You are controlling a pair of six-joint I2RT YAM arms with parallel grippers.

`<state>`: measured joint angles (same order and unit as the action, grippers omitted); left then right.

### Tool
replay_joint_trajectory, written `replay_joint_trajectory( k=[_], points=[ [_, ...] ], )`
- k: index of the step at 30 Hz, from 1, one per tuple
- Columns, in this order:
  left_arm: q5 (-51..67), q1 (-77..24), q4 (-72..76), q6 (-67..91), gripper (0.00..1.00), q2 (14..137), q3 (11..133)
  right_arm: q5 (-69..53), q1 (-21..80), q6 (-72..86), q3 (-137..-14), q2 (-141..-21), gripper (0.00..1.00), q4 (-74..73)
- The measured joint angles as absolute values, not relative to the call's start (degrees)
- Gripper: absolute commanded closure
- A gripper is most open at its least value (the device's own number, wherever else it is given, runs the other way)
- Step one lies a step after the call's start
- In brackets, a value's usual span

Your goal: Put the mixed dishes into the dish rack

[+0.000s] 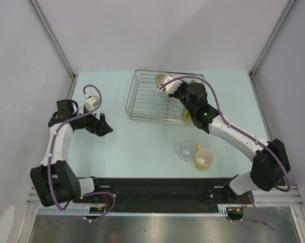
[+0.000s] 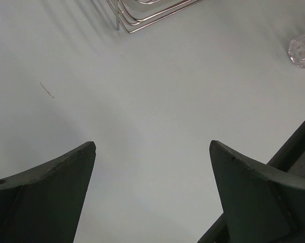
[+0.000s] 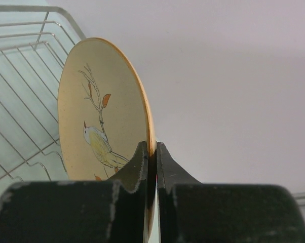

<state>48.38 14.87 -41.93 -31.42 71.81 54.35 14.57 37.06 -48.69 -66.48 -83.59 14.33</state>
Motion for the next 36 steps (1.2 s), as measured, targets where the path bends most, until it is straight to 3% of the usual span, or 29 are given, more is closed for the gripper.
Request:
replay_joint_trajectory(
  k=[17,36],
  points=[
    [48.18,14.87,-41.04,-31.0,0.0,72.05,54.3,9.61,35.9,-57.63,-65.04,-79.9,1.0,2.57],
    [48.03,14.87,-40.77,-30.39,0.0,72.58,54.3,3.92,35.66,-69.69,-64.93,-80.75,1.0,0.25]
  ],
)
